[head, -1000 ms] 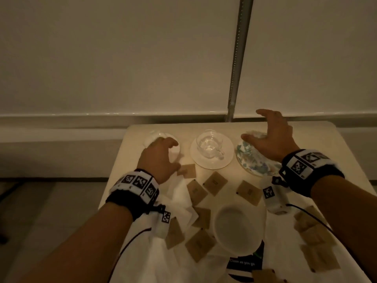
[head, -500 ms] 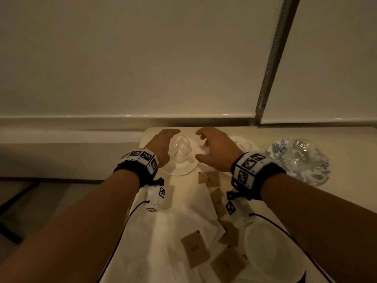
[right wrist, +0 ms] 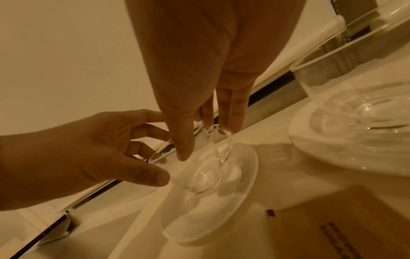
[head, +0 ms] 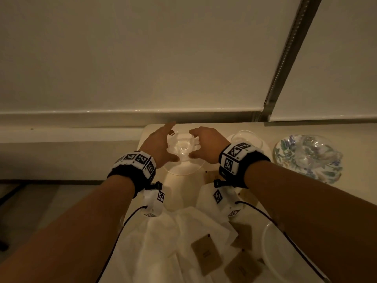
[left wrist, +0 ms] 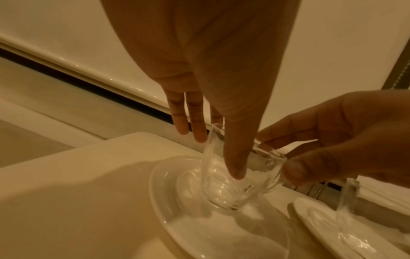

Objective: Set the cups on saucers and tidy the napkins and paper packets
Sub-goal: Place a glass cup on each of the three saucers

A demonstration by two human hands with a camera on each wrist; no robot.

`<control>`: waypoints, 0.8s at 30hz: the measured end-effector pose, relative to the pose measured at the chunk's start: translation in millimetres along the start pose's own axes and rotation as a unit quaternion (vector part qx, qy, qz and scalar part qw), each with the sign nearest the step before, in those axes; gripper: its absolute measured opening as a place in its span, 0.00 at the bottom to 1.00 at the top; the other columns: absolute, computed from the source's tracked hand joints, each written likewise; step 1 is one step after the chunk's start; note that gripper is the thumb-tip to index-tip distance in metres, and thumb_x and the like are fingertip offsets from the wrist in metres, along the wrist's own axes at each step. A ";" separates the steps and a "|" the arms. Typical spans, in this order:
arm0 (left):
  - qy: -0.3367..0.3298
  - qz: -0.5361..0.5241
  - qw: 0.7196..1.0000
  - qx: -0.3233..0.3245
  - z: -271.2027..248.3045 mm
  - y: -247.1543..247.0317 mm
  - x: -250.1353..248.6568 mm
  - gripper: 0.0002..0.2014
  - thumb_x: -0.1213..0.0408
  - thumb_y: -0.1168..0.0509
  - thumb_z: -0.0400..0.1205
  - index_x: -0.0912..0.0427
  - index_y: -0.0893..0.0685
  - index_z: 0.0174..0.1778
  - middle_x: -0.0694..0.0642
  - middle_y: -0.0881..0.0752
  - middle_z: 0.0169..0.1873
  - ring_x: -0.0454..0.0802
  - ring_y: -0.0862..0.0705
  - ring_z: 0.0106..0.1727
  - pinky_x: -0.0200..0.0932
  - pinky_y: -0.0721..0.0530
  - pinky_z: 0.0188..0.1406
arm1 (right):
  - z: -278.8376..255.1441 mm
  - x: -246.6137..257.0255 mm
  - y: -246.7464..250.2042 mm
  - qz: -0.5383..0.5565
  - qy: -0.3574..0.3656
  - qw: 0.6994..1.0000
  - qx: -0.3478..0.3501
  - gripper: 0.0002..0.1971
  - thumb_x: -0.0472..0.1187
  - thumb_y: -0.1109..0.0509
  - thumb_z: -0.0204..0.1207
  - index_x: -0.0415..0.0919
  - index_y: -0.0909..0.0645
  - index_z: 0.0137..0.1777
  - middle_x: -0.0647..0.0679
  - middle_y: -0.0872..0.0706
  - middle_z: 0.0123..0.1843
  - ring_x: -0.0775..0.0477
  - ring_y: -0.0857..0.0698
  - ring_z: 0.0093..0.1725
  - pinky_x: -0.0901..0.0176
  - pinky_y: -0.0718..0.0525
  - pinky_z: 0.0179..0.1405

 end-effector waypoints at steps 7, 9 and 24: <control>-0.013 -0.028 0.999 -0.009 1.9 8.8 6.0 0.58 0.68 0.15 0.62 0.42 0.44 0.82 0.42 0.24 0.61 0.46 0.17 0.50 0.42 0.19 0.47 | 5.7 5.5 -3.4 0.011 0.004 1.000 -0.016 0.39 0.50 0.21 0.72 0.41 0.32 0.80 0.45 0.26 0.77 0.43 0.28 0.76 0.53 0.30 0.74; -0.012 -0.031 0.999 -0.007 2.3 11.6 6.8 0.59 0.68 0.15 0.62 0.40 0.45 0.82 0.43 0.23 0.61 0.43 0.17 0.48 0.41 0.19 0.46 | 7.7 6.7 -3.0 0.023 0.001 1.000 -0.014 0.40 0.49 0.20 0.71 0.41 0.32 0.80 0.45 0.26 0.77 0.44 0.27 0.76 0.52 0.29 0.75; 0.000 -0.025 1.000 -0.003 4.1 7.4 6.4 0.61 0.68 0.15 0.62 0.44 0.48 0.85 0.41 0.23 0.60 0.46 0.15 0.50 0.45 0.17 0.52 | 6.5 5.1 -1.2 0.055 -0.004 0.998 -0.010 0.38 0.46 0.19 0.70 0.41 0.30 0.78 0.45 0.23 0.75 0.45 0.22 0.71 0.54 0.25 0.70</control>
Point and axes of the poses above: each hand's wrist, its own z-axis towards the middle knuckle, its own y-axis out of the back of the hand, x = y × z, the point moved 1 cm from there along z, towards the middle knuckle
